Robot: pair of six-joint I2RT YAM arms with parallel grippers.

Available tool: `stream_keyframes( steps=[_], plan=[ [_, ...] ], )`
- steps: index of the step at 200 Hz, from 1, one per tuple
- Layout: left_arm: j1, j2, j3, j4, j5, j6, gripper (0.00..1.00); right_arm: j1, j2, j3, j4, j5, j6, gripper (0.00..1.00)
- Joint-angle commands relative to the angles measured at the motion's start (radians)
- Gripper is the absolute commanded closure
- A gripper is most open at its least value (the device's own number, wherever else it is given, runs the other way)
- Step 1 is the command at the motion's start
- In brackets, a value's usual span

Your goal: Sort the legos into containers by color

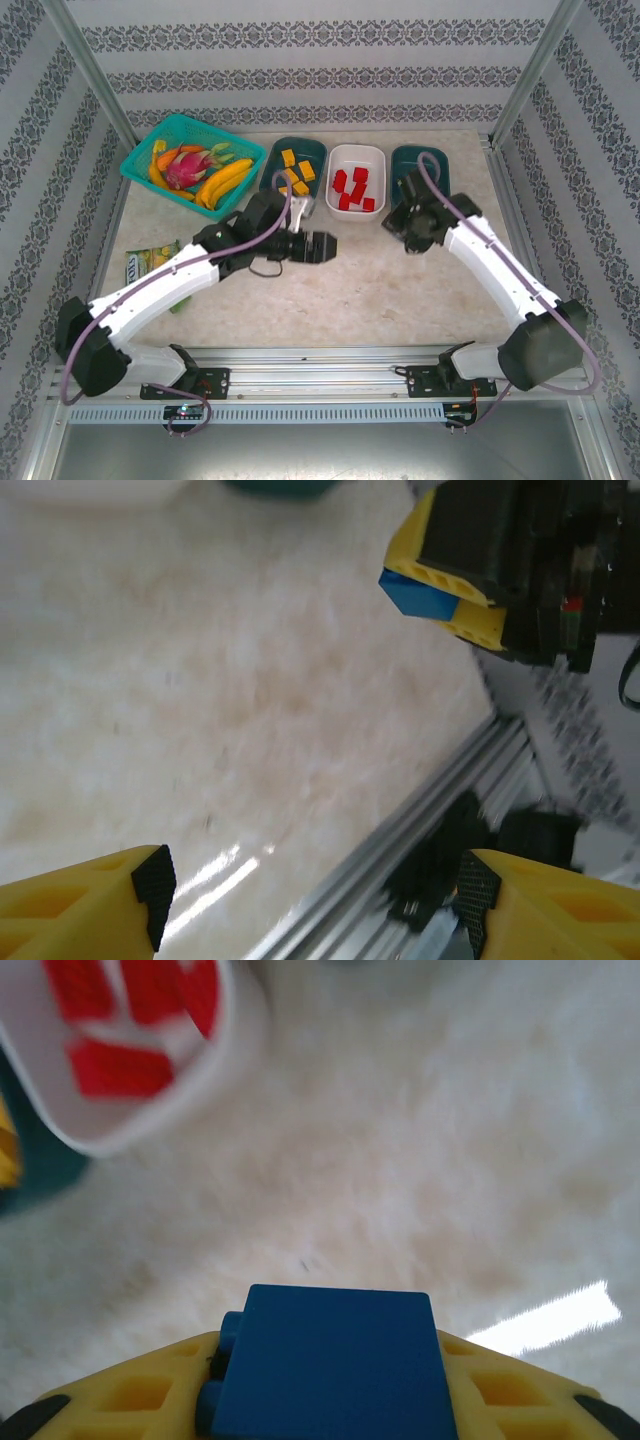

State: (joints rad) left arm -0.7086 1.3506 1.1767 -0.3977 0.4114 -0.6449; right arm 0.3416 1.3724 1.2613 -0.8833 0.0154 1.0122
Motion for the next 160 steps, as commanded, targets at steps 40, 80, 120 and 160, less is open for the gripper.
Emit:
stream_keyframes(
  steps=[40,80,120,160],
  plan=[
    [0.136,0.283,0.309,0.128,0.013,-0.057,0.23,-0.164,0.386,0.4,0.012,0.134,-0.318,0.66],
    [0.168,0.469,0.512,0.126,0.031,-0.049,0.23,-0.247,0.605,0.564,0.108,0.102,-0.327,0.66],
    [0.179,0.607,0.632,0.166,0.059,-0.076,0.23,-0.295,0.861,0.825,0.056,0.093,-0.391,0.64],
    [0.188,0.706,0.729,0.201,0.085,-0.117,0.23,-0.34,1.064,1.061,-0.043,0.05,-0.407,0.6]
  ],
)
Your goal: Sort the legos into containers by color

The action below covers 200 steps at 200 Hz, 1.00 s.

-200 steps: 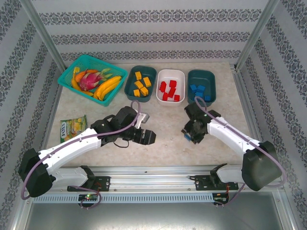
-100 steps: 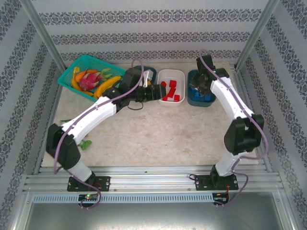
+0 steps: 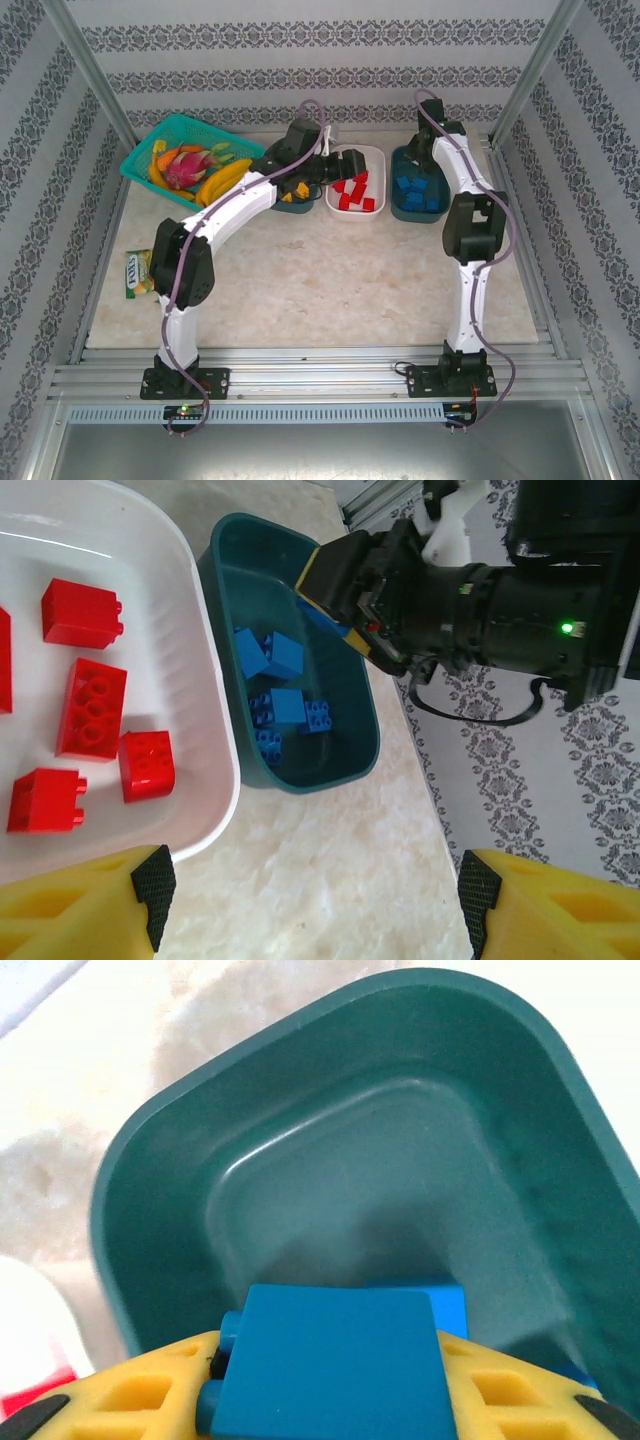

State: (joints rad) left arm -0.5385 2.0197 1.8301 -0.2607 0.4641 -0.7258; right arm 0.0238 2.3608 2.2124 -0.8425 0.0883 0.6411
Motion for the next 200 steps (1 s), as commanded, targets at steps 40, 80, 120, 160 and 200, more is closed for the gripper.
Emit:
stream_keyframes(
  steps=[40,80,120,160,200],
  plan=[
    [0.021,0.085,0.165,0.025,0.042,-0.027,0.23,-0.033,0.187,0.257,-0.127,-0.023,-0.073,0.59],
    [0.02,0.086,0.163,0.012,0.047,-0.029,0.23,-0.039,0.238,0.297,-0.155,0.0,-0.049,0.57],
    [0.02,0.062,0.158,-0.017,0.039,-0.017,0.23,-0.042,0.27,0.327,-0.203,-0.041,-0.035,0.46],
    [0.022,-0.005,0.107,-0.036,0.005,-0.013,0.22,-0.027,0.162,0.315,-0.199,-0.022,-0.055,0.23],
    [0.034,-0.189,-0.042,-0.126,-0.162,0.003,0.0,-0.012,-0.097,0.169,-0.121,-0.006,-0.037,0.03]
  ],
)
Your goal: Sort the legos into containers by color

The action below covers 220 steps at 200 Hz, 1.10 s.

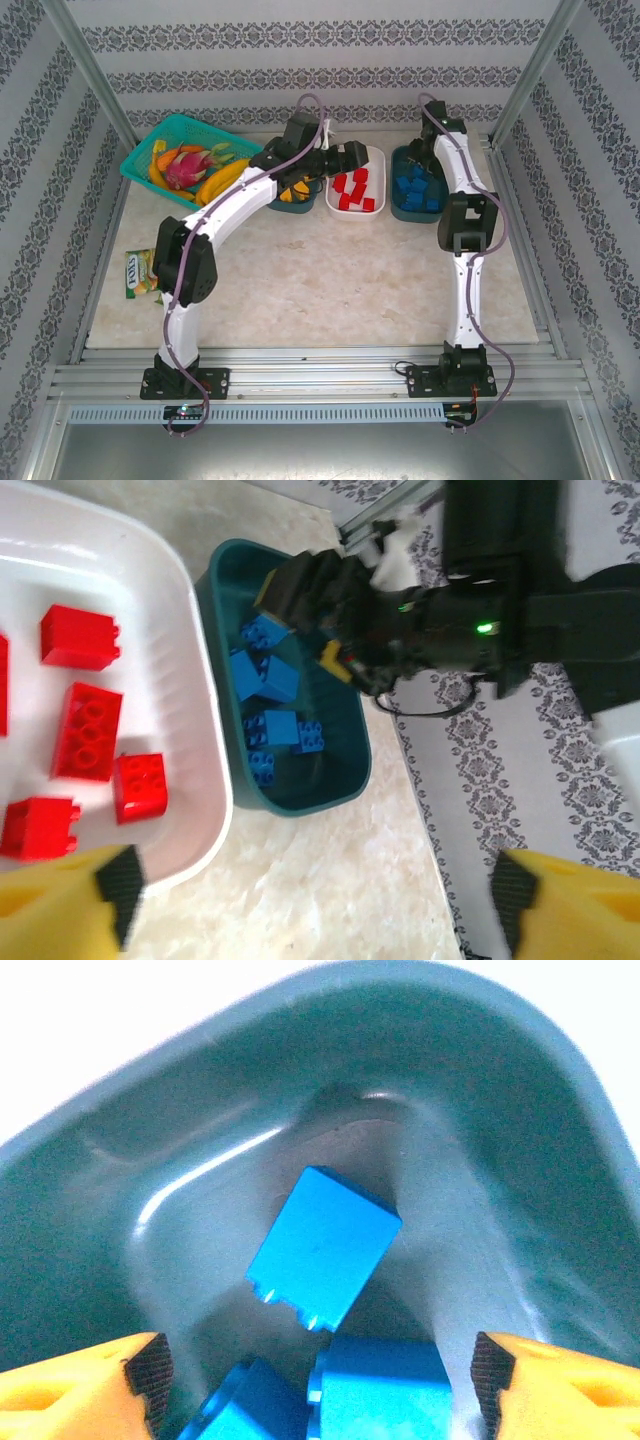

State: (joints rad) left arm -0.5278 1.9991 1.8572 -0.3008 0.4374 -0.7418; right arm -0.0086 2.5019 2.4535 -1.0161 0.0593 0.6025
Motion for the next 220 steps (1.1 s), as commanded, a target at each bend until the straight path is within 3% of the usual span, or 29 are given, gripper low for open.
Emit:
stream_keyframes(
  steps=[1,18,45,66,77,90,114,127,139,163,187,220],
  plan=[
    [0.025,-0.176,-0.072,-0.092,-0.142,0.02,0.0,0.022,-0.246,-0.08,0.057,0.026,0.002,0.02],
    [0.044,-0.278,-0.153,-0.168,-0.204,0.054,0.0,0.054,-0.45,-0.3,0.188,0.064,-0.026,0.02],
    [0.05,-0.48,-0.333,-0.274,-0.414,0.169,0.0,0.15,-0.873,-0.857,0.556,0.197,-0.105,0.02],
    [0.051,-0.637,-0.505,-0.345,-0.748,0.184,0.0,0.247,-1.099,-1.147,0.628,0.482,-0.122,0.02],
    [0.049,-0.703,-0.609,-0.358,-0.982,0.15,0.0,0.255,-1.188,-1.295,0.66,0.502,-0.146,0.02],
    [0.056,-0.778,-0.755,-0.293,-1.111,0.206,0.0,0.249,-1.297,-1.46,0.689,0.479,-0.173,0.02],
    [0.065,-0.873,-1.033,-0.018,-1.194,0.508,0.0,0.267,-1.457,-1.727,0.827,0.494,-0.315,0.02],
    [0.098,-0.882,-1.122,0.036,-1.181,0.569,0.0,0.273,-1.509,-1.849,0.903,0.506,-0.375,0.02],
    [0.158,-0.892,-1.182,0.063,-1.097,0.555,0.0,0.264,-1.538,-1.963,1.0,0.487,-0.411,0.02],
    [0.265,-0.919,-1.332,0.276,-0.968,0.593,0.0,0.242,-1.526,-2.145,1.337,0.423,-0.497,0.02],
    [0.362,-0.823,-1.435,0.593,-0.846,0.652,0.0,0.184,-1.384,-2.126,1.445,0.356,-0.529,0.02],
    [0.454,-0.566,-1.35,0.791,-0.71,0.677,0.0,0.107,-1.197,-2.058,1.647,0.243,-0.577,0.02]
  ],
)
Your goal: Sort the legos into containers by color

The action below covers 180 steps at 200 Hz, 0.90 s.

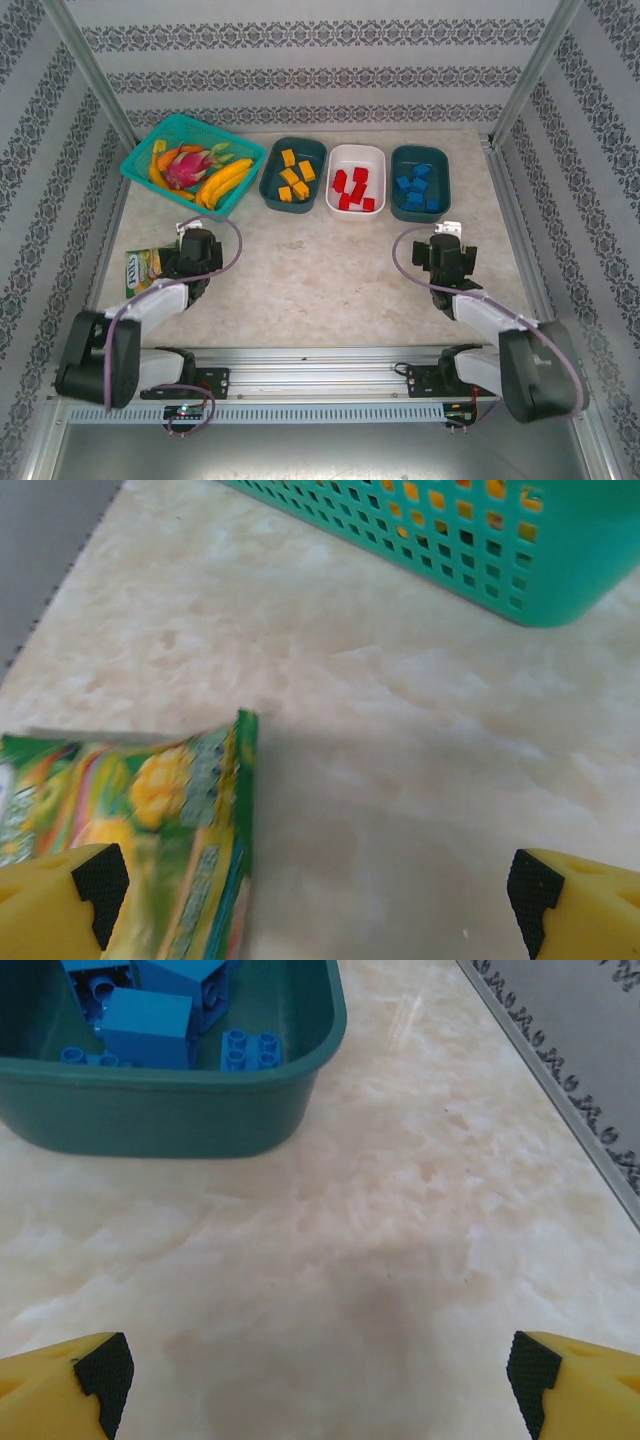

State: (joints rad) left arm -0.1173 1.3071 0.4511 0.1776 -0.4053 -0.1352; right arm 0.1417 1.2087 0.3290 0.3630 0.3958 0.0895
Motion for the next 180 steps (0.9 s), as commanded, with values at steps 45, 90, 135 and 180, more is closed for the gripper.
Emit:
stream_keyframes(
  steps=[45,90,135,180],
  plan=[
    [0.095,0.241,0.119,0.358,0.24,0.088,0.0,-0.081,0.27,0.053,0.504,-0.188,-0.052,0.02],
    [0.094,0.242,-0.049,0.65,0.267,0.092,0.0,-0.083,0.3,0.041,0.555,-0.175,-0.044,0.02],
    [0.095,0.259,-0.059,0.704,0.266,0.097,0.0,-0.084,0.3,0.035,0.572,-0.179,-0.047,0.02],
    [0.095,0.254,-0.058,0.693,0.267,0.098,0.0,-0.084,0.301,0.036,0.57,-0.198,-0.053,0.02]
  ],
)
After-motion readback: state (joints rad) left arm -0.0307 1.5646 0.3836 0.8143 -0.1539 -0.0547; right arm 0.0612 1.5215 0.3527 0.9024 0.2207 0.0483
